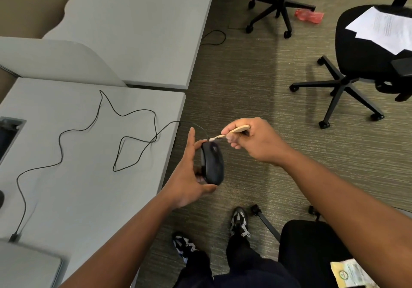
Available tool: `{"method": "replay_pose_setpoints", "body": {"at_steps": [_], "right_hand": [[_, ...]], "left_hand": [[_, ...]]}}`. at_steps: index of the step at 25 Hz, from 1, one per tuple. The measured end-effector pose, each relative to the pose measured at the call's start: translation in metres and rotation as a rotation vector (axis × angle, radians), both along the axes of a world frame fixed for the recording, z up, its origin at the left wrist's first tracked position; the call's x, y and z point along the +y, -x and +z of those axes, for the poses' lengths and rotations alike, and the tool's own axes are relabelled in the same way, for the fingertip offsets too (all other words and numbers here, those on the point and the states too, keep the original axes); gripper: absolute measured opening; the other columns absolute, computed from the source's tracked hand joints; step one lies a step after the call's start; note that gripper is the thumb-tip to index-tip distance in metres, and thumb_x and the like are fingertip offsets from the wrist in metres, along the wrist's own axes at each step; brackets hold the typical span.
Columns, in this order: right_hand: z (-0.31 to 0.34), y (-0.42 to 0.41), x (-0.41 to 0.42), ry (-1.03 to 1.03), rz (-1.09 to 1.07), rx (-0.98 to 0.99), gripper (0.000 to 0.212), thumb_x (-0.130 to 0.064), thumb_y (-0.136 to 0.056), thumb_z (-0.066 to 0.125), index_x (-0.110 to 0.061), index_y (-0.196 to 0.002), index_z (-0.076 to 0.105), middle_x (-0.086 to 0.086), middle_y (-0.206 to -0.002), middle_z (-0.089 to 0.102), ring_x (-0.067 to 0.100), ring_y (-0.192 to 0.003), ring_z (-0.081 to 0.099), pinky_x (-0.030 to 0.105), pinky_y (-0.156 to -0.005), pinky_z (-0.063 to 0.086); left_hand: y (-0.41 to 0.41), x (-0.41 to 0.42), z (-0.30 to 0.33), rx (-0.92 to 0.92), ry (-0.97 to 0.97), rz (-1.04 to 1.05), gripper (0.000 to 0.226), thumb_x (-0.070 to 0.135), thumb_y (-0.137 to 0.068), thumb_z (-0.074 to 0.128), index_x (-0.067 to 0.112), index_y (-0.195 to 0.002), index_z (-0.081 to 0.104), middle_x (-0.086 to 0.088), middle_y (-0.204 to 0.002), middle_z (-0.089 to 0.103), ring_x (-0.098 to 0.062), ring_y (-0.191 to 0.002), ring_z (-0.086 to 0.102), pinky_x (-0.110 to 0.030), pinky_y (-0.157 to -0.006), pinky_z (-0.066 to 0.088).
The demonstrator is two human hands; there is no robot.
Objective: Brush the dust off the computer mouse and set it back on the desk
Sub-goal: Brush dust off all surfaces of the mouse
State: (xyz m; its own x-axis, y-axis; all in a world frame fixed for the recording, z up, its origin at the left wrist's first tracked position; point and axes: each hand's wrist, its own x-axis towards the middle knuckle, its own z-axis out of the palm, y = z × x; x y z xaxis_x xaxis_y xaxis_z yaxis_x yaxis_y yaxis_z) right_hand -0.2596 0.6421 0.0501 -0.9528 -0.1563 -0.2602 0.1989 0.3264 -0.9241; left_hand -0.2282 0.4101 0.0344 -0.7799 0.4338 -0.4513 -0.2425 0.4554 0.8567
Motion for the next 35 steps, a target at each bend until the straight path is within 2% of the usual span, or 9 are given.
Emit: {"method": "replay_pose_setpoints", "body": {"at_steps": [2, 6, 9, 12, 14, 21, 29, 31, 35], "right_hand": [[0.004, -0.002, -0.003, 0.098, 0.02, -0.02, 0.013, -0.009, -0.098, 0.069, -0.018, -0.102, 0.078, 0.01, -0.091, 0.078, 0.017, -0.084, 0.074, 0.034, -0.083, 0.064], [0.0, -0.001, 0.001, -0.008, -0.028, 0.011, 0.015, -0.01, -0.098, 0.069, -0.022, -0.098, 0.078, 0.008, -0.088, 0.078, 0.02, -0.083, 0.075, 0.039, -0.083, 0.065], [0.004, -0.003, 0.003, 0.118, -0.017, -0.006, 0.016, -0.006, -0.099, 0.067, -0.019, -0.098, 0.077, 0.005, -0.085, 0.075, 0.015, -0.079, 0.071, 0.031, -0.079, 0.064], [0.002, -0.007, 0.004, 0.04, -0.033, -0.024, 0.015, -0.006, -0.099, 0.066, -0.017, -0.099, 0.077, 0.004, -0.085, 0.075, 0.016, -0.081, 0.071, 0.024, -0.073, 0.061], [0.001, -0.008, 0.006, 0.106, -0.068, -0.031, 0.015, -0.005, -0.099, 0.065, -0.013, -0.103, 0.076, 0.009, -0.087, 0.075, 0.017, -0.081, 0.071, 0.024, -0.073, 0.06], [-0.003, -0.009, 0.011, 0.183, -0.131, -0.109, 0.014, -0.001, -0.1, 0.063, -0.006, -0.104, 0.075, 0.012, -0.085, 0.073, 0.019, -0.078, 0.069, 0.025, -0.072, 0.061], [-0.004, -0.015, 0.01, 0.163, -0.075, -0.085, 0.012, -0.004, -0.098, 0.067, -0.009, -0.104, 0.076, 0.018, -0.09, 0.075, 0.018, -0.081, 0.069, 0.03, -0.078, 0.063], [-0.001, -0.017, 0.013, 0.132, -0.01, -0.085, 0.011, -0.005, -0.098, 0.068, -0.009, -0.103, 0.076, 0.024, -0.094, 0.075, 0.021, -0.082, 0.07, 0.035, -0.081, 0.062], [0.008, -0.017, 0.029, 0.14, 0.157, -0.149, 0.011, -0.005, -0.097, 0.067, -0.006, -0.104, 0.076, 0.024, -0.094, 0.075, 0.022, -0.081, 0.071, 0.028, -0.076, 0.061]], "left_hand": [[0.0, 0.0, 0.001, 0.002, -0.001, 0.004, 0.153, -0.011, -0.074, 0.088, 0.062, -0.154, -0.021, 0.025, -0.164, 0.025, -0.02, -0.113, 0.074, -0.032, -0.084, 0.064], [-0.002, 0.001, 0.001, 0.007, -0.017, 0.006, 0.153, -0.011, -0.074, 0.088, 0.06, -0.156, -0.02, 0.022, -0.165, 0.026, -0.019, -0.111, 0.076, -0.036, -0.083, 0.065], [-0.003, 0.0, 0.002, 0.0, -0.015, 0.001, 0.152, -0.011, -0.074, 0.088, 0.059, -0.156, -0.02, 0.024, -0.165, 0.024, -0.018, -0.111, 0.076, -0.036, -0.083, 0.065], [-0.004, 0.001, 0.006, 0.025, -0.033, 0.009, 0.15, -0.012, -0.073, 0.089, 0.068, -0.153, -0.01, 0.023, -0.167, 0.02, -0.017, -0.111, 0.075, -0.035, -0.081, 0.065], [-0.005, 0.0, 0.007, 0.026, -0.039, 0.012, 0.148, -0.014, -0.074, 0.087, 0.07, -0.151, -0.008, 0.024, -0.167, 0.02, -0.018, -0.111, 0.076, -0.037, -0.079, 0.066], [-0.008, -0.004, 0.002, -0.017, -0.042, 0.011, 0.147, -0.015, -0.074, 0.086, 0.049, -0.162, -0.013, 0.053, -0.14, 0.037, -0.02, -0.108, 0.076, -0.033, -0.076, 0.065], [-0.007, -0.001, 0.003, -0.019, -0.064, 0.033, 0.142, -0.015, -0.074, 0.087, 0.051, -0.163, -0.002, 0.031, -0.158, 0.029, -0.021, -0.11, 0.076, -0.044, -0.081, 0.067], [-0.008, -0.001, 0.002, -0.004, -0.068, 0.048, 0.142, -0.015, -0.073, 0.087, 0.047, -0.165, -0.001, 0.029, -0.159, 0.03, -0.018, -0.111, 0.075, -0.038, -0.082, 0.066], [-0.006, -0.005, -0.001, 0.0, -0.057, 0.093, 0.14, -0.016, -0.073, 0.087, 0.041, -0.166, 0.0, 0.02, -0.162, 0.032, -0.012, -0.112, 0.074, -0.026, -0.08, 0.063]]}}
